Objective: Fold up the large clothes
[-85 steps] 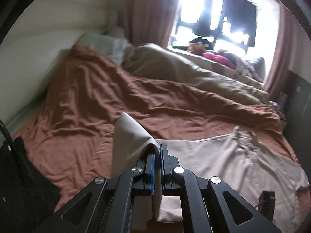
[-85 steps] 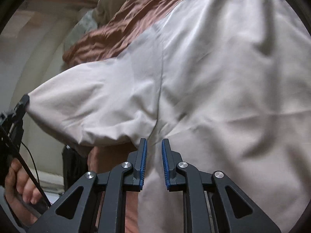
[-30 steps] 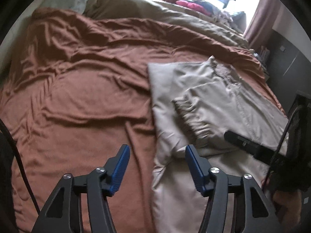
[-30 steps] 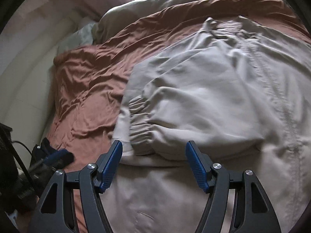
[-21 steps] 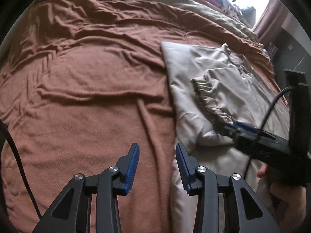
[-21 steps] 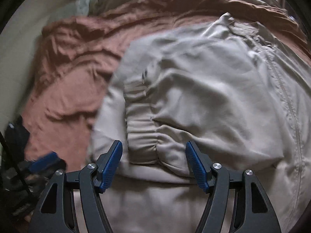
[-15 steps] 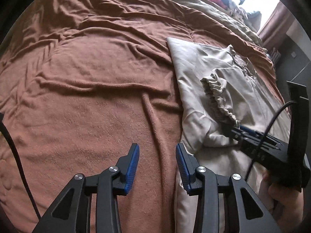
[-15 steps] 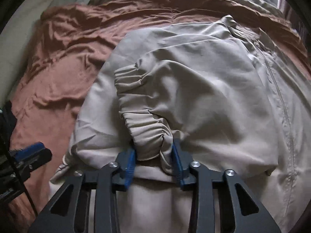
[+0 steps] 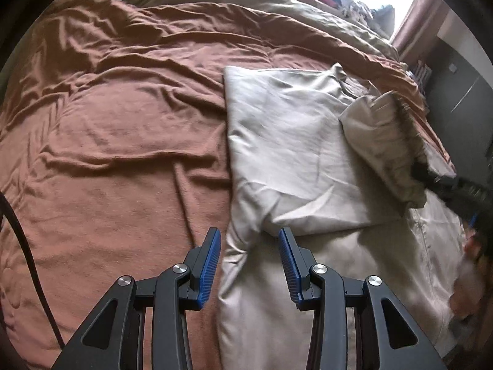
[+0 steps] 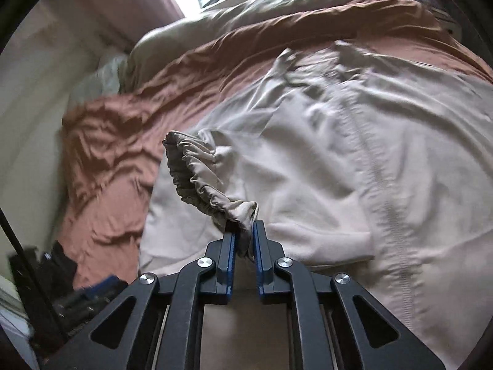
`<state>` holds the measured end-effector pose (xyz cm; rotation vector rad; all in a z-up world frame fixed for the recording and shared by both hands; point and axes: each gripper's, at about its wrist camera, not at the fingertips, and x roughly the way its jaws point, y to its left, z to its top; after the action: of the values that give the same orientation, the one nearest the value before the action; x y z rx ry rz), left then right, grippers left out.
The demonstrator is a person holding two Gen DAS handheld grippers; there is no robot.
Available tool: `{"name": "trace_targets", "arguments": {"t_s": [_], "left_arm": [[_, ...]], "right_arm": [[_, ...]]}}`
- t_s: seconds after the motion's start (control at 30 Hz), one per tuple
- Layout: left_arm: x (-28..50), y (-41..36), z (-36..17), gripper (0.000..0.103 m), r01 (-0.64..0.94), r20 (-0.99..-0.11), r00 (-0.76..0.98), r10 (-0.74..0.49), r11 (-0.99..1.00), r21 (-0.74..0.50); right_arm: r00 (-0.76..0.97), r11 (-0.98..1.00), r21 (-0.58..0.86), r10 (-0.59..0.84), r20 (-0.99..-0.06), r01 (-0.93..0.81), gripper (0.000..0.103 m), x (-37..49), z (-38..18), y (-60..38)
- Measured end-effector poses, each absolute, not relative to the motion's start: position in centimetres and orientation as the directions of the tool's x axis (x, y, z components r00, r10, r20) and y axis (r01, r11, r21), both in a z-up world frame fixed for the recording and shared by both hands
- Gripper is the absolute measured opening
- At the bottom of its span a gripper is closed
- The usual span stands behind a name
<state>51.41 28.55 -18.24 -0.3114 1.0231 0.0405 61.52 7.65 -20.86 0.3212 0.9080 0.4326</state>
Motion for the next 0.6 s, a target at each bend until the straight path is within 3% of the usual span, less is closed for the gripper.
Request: {"name": "trace_targets", "arguments": {"t_s": [0.4,0.43,0.5,0.53,0.6], "left_arm": [[51.6,27.5,-19.5,0.041,-0.180,-0.856,0.508,-0.094,0.961,-0.212],[51.6,27.4,-19.6,0.041,-0.180,-0.856,0.508,-0.094,0.960,-0.213],[51.6,27.3,-19.8,0.041,-0.181,-0.855,0.508,-0.101,0.958,-0.220],[51.6,27.2,-19.8,0.041,-0.181,-0.855,0.509,-0.102,0.958,-0.222],[51.6,27.1,-19.9,0.041,-0.180,-0.854,0.511,-0.101,0.959,-0.221]], "right_arm": [[0.633,0.863,0.502,0.358,-0.687,0.056,0.013,60.8,-20.2,-5.5],[0.639,0.860,0.505,0.349,-0.685,0.071,0.022,60.6,-20.1,-6.2],[0.654,0.841,0.534,0.361,-0.665,0.079,0.054,60.0,-20.2,-7.2],[0.658,0.825,0.558,0.373,-0.654,0.086,0.075,59.5,-20.2,-7.5],[0.659,0.793,0.601,0.401,-0.636,0.097,0.078,59.2,-20.5,-8.2]]}}
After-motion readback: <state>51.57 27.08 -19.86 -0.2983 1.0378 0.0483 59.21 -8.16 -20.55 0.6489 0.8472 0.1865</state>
